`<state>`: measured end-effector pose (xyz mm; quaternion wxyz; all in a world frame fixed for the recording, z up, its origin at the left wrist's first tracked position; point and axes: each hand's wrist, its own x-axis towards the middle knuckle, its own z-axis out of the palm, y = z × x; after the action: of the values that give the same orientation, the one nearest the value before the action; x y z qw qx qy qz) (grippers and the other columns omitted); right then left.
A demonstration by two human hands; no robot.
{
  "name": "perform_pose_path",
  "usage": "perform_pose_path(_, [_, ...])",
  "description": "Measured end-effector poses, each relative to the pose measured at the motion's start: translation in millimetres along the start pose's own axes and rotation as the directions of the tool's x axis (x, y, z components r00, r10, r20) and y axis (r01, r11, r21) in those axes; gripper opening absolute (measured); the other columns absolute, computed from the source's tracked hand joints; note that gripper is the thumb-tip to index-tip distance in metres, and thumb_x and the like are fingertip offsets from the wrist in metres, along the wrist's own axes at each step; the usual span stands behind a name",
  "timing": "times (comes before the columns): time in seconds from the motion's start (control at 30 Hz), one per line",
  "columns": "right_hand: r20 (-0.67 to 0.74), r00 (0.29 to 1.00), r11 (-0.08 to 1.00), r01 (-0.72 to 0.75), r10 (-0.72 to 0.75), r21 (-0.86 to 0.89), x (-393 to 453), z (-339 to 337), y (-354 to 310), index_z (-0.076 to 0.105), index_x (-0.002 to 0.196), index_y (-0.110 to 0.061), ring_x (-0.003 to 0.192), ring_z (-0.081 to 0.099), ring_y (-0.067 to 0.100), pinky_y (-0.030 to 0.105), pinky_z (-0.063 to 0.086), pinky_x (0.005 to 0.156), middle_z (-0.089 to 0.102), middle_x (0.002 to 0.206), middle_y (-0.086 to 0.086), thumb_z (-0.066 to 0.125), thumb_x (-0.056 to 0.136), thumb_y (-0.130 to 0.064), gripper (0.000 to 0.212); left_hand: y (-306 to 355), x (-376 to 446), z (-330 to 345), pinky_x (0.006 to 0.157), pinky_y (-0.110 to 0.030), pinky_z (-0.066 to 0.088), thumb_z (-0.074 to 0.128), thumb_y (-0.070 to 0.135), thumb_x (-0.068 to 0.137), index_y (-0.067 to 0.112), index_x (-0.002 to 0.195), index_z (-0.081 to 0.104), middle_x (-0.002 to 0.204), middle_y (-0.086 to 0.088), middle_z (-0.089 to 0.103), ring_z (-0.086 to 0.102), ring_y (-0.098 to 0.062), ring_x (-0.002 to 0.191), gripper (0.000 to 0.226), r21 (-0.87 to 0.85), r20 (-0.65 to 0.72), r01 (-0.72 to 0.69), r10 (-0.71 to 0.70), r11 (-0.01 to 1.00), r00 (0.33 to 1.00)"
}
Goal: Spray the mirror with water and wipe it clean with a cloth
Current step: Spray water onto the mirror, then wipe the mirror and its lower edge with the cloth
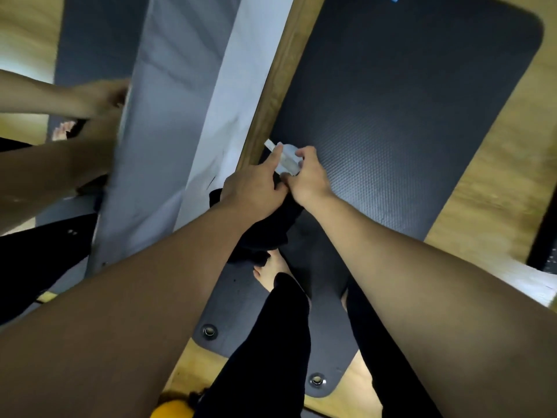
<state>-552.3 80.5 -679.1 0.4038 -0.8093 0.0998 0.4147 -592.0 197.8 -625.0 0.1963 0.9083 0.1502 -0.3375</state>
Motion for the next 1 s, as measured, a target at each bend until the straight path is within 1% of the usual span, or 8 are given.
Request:
perform_pose_path(0.17, [-0.022, 0.999, 0.998, 0.049, -0.050, -0.035, -56, -50, -45, 0.057, 0.128, -0.020, 0.109, 0.059, 0.019, 0.028, 0.044, 0.081, 0.063, 0.124, 0.001, 0.065, 0.095, -0.023, 0.035, 36, -42, -61, 0.078, -0.039, 0.053, 0.048, 0.039, 0.102, 0.037, 0.163, 0.009, 0.106, -0.010, 0.069, 0.065, -0.032, 0.094, 0.073, -0.009, -0.014, 0.036, -0.036, 0.999, 0.999])
perform_pose_path(0.33, [0.037, 0.988, 0.989, 0.147, -0.148, 0.029, -139, -119, -124, 0.071, 0.100, -0.023, 0.092, 0.064, 0.015, 0.027, 0.047, 0.073, 0.071, 0.097, -0.006, 0.060, 0.094, -0.019, 0.014, 94, -113, -161, 0.086, -0.037, 0.047, 0.046, 0.032, 0.103, 0.034, 0.162, 0.022, 0.132, -0.010, 0.065, 0.062, -0.036, 0.116, 0.064, -0.001, -0.088, 0.003, -0.003, 1.000, 0.996])
perform_pose_path(0.5, [0.053, 0.939, 0.937, 0.334, -0.341, 0.105, -248, -211, -231, 0.067, 0.085, -0.021, 0.067, 0.059, -0.008, 0.009, 0.040, 0.060, 0.066, 0.079, -0.010, 0.047, 0.095, 0.003, 0.033, 164, -205, -291, 0.090, -0.042, 0.053, 0.046, 0.030, 0.104, 0.031, 0.160, 0.028, 0.128, -0.012, 0.066, 0.064, -0.037, 0.114, 0.059, 0.019, -0.231, -0.076, 0.079, 0.997, 0.970])
perform_pose_path(0.63, [0.058, 0.882, 0.882, 0.460, -0.467, 0.105, -345, -288, -324, 0.068, 0.084, -0.026, 0.085, 0.062, 0.010, 0.020, 0.047, 0.073, 0.070, 0.087, -0.006, 0.042, 0.099, -0.002, 0.039, 223, -291, -404, 0.096, -0.041, 0.053, 0.048, 0.030, 0.102, 0.035, 0.157, 0.037, 0.148, 0.001, 0.058, 0.062, -0.030, 0.123, 0.056, 0.074, -0.443, -0.177, 0.192, 0.981, 0.876])
perform_pose_path(0.7, [0.027, 0.826, 0.814, 0.548, -0.563, 0.193, -397, -323, -375, 0.070, 0.085, -0.024, 0.086, 0.068, 0.013, 0.032, 0.052, 0.080, 0.074, 0.083, -0.006, 0.042, 0.101, -0.005, 0.037, 253, -337, -462, 0.098, -0.040, 0.051, 0.049, 0.031, 0.100, 0.038, 0.151, 0.046, 0.143, 0.002, 0.062, 0.061, -0.028, 0.124, 0.052, 0.119, -0.565, -0.216, 0.245, 0.969, 0.788])
perform_pose_path(0.8, [-0.030, 0.717, 0.613, 0.616, -0.697, 0.494, -477, -369, -445, 0.070, 0.092, -0.017, 0.075, 0.072, 0.008, 0.027, 0.054, 0.071, 0.076, 0.076, -0.005, 0.042, 0.105, -0.010, 0.031, 296, -408, -551, 0.101, -0.042, 0.050, 0.047, 0.041, 0.096, 0.040, 0.140, 0.057, 0.137, 0.002, 0.067, 0.060, -0.028, 0.125, 0.045, 0.179, -0.710, -0.275, 0.318, 0.945, 0.628])
perform_pose_path(0.87, [-0.063, 0.603, 0.434, 0.638, -0.795, 0.637, -528, -396, -489, 0.070, 0.106, -0.008, 0.095, 0.073, 0.021, 0.032, 0.056, 0.083, 0.078, 0.095, 0.008, 0.043, 0.107, -0.023, 0.032, 322, -463, -614, 0.099, -0.041, 0.050, 0.049, 0.048, 0.097, 0.040, 0.132, 0.062, 0.128, 0.006, 0.071, 0.061, -0.027, 0.121, 0.039, 0.238, -0.802, -0.292, 0.357, 0.926, 0.479])
perform_pose_path(1.0, [-0.083, 0.238, 0.121, 0.728, -0.968, 0.675, -617, -433, -557, 0.054, 0.142, -0.014, 0.133, 0.054, 0.022, 0.043, 0.038, 0.113, 0.062, 0.139, 0.009, 0.051, 0.087, -0.073, 0.081, 360, -575, -710, 0.091, -0.043, 0.054, 0.043, 0.062, 0.087, 0.033, 0.107, 0.070, 0.106, 0.010, 0.076, 0.069, -0.023, 0.103, 0.044, 0.317, -0.920, -0.398, 0.381, 0.861, 0.093])
